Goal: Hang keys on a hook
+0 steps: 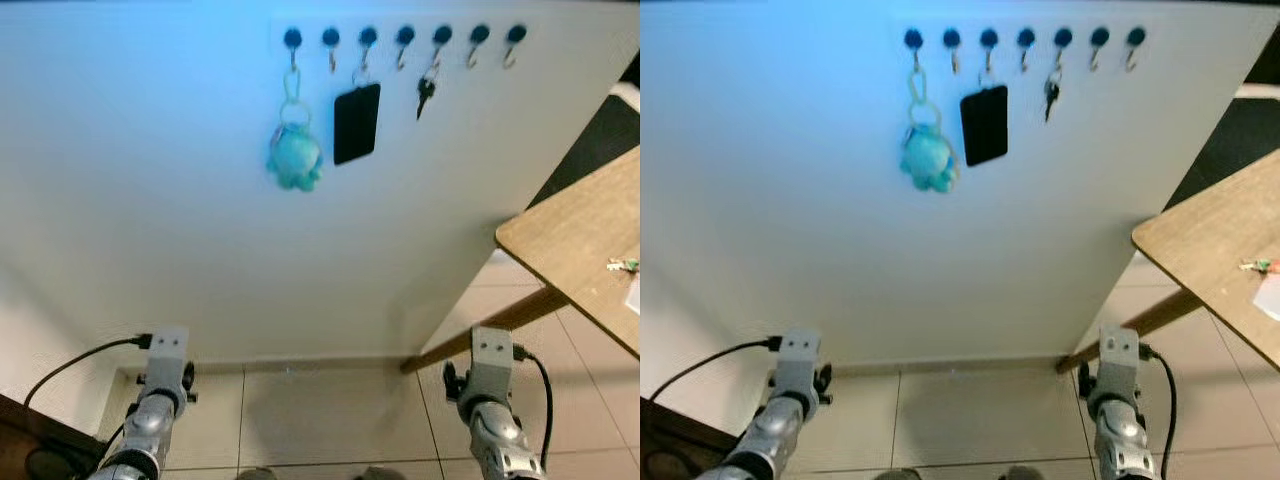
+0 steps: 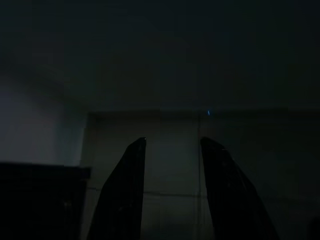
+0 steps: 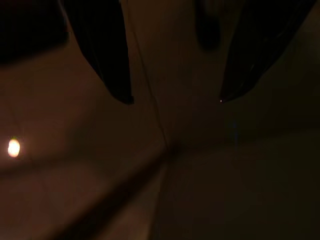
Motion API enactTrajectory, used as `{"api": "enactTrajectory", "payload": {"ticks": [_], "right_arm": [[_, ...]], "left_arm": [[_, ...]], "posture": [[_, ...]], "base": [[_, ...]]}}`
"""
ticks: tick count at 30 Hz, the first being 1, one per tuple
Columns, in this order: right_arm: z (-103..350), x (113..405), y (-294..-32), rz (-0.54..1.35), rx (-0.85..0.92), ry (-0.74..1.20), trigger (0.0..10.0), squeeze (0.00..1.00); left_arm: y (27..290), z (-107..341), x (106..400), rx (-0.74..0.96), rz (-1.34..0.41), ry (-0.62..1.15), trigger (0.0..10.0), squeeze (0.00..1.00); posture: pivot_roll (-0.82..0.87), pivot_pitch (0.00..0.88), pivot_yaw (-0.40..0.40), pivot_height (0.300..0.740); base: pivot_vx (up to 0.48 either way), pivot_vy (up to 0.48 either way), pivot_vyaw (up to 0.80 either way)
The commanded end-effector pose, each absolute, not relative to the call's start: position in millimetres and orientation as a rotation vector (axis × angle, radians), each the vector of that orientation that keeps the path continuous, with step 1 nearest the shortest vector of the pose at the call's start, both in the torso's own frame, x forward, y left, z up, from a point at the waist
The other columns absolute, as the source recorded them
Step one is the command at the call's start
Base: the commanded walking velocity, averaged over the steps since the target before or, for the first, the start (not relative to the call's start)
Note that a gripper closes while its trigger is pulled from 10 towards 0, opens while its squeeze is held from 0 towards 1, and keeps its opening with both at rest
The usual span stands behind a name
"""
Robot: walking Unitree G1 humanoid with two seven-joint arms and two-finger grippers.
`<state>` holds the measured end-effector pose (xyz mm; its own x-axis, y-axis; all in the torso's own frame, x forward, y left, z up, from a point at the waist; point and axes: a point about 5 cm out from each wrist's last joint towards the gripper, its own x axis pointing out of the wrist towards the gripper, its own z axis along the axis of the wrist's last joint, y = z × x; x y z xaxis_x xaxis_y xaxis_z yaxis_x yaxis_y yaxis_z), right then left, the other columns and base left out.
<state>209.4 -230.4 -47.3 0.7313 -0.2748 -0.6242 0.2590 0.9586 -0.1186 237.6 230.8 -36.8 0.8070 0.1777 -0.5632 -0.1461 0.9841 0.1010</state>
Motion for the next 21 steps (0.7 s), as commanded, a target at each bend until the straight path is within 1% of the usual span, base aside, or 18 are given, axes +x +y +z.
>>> {"api": "enactTrajectory", "payload": {"ticks": [1,4,8,10,13,16,17,20,21], "right_arm": [[-57,200,-224,-0.274,0.021,0.721,10.0,0.00],[-63,194,-219,-0.273,0.053,0.719,10.0,0.00],[-62,193,-214,-0.294,0.068,0.677,10.0,0.00],[-59,196,-213,-0.294,0.052,0.622,10.0,0.00],[-59,197,-213,-0.289,0.037,0.614,10.0,0.00],[-59,196,-215,-0.274,-0.004,0.611,10.0,0.00],[-58,196,-216,-0.246,-0.049,0.601,10.0,0.00],[-58,195,-215,-0.196,-0.061,0.601,10.0,0.00],[-61,193,-209,-0.110,-0.055,0.618,10.0,0.00]], "left_arm": [[228,-40,235,-0.007,0.217,0.618,10.0,0.00],[223,-38,240,-0.007,0.195,0.596,10.0,0.00],[216,-36,244,0.034,0.136,0.585,10.0,0.00],[214,-37,242,0.086,0.087,0.591,10.0,0.00],[214,-37,242,0.088,0.088,0.591,10.0,0.00],[210,-38,242,0.078,0.044,0.592,10.0,0.00],[202,-39,241,0.095,-0.023,0.596,10.0,0.00],[196,-41,239,0.103,-0.082,0.601,10.0,0.00],[189,-44,237,0.186,-0.179,0.618,10.0,0.00]], "posture": [[0.02,0.036,0.015,0.740],[0.03,0.030,0.014,0.740],[0.04,0.032,0.016,0.740],[0.03,0.030,0.013,0.740],[0.03,0.030,0.013,0.740],[0.03,0.037,-0.001,0.740],[0.03,0.038,-0.005,0.740],[0.03,0.035,-0.010,0.740],[0.04,0.028,-0.028,0.740]], "base": [[0.000,0.000,0.00],[0.000,0.000,0.00],[0.000,0.000,0.00],[0.000,0.000,0.00],[0.000,0.000,0.00],[0.000,0.000,0.00],[0.000,0.000,0.00],[0.000,0.000,0.00],[0.000,0.000,0.00]]}}
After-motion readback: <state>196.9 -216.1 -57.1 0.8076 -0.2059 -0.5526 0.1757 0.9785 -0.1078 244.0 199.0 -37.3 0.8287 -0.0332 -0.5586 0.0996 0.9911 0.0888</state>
